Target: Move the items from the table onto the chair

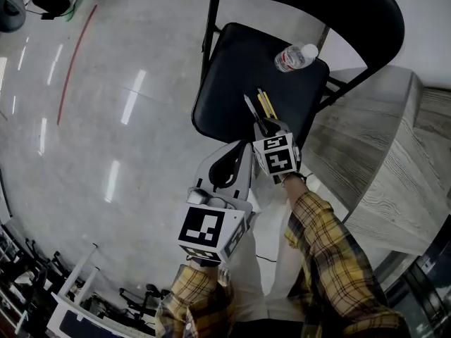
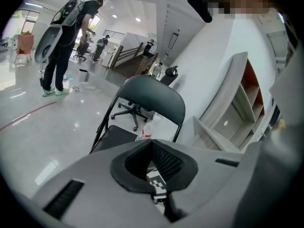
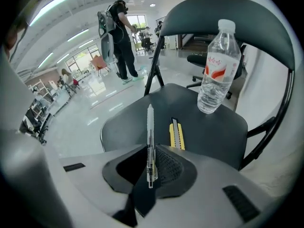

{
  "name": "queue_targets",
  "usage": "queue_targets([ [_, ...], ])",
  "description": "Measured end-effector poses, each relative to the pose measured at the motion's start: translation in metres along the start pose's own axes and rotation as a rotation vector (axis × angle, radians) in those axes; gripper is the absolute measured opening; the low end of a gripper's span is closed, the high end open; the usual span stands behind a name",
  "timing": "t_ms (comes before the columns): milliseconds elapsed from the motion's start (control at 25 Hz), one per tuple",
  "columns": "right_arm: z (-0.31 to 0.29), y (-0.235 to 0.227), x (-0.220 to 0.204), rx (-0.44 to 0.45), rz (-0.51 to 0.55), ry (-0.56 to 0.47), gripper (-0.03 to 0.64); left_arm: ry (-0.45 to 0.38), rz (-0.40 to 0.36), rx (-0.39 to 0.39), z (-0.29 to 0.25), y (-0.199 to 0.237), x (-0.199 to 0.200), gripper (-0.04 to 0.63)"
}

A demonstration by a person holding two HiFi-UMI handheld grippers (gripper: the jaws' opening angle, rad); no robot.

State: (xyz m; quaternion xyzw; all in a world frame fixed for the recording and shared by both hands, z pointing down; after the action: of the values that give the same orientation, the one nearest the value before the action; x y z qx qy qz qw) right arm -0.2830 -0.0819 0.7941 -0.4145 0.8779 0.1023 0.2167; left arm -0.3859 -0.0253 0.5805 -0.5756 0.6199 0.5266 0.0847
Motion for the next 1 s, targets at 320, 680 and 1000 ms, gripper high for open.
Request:
queue_targets([
  [320,-0.036,0.000,-0.005,-0.014,0.047,0.128,0.064,0.015,0.010,0.018,0.002,0.008,0.000,0.003],
  [680,-0.016,-0.001,-0.001,0.031,-0.045,0.060,0.077,0.005,-0.025,0.004,0.000,-0.001,0.015,0.003],
  [1000,0.060,0.010,0.039,0.146,-0.208,-0.037,0.077,-0.053,-0.113,-0.021,0.005,-0.047,0.063,0.003],
])
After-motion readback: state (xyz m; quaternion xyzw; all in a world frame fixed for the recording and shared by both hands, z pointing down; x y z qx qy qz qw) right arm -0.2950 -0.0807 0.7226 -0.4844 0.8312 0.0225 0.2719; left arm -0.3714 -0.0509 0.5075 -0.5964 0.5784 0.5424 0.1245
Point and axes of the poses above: the fingertips, and each gripper's own axes: z backward along the fingers, y to its left, x out of its top, the point moved 7 cm from there along z, backward along the fingers, and after that the axes turned 11 degrees about -x, right-handed, at the moved point
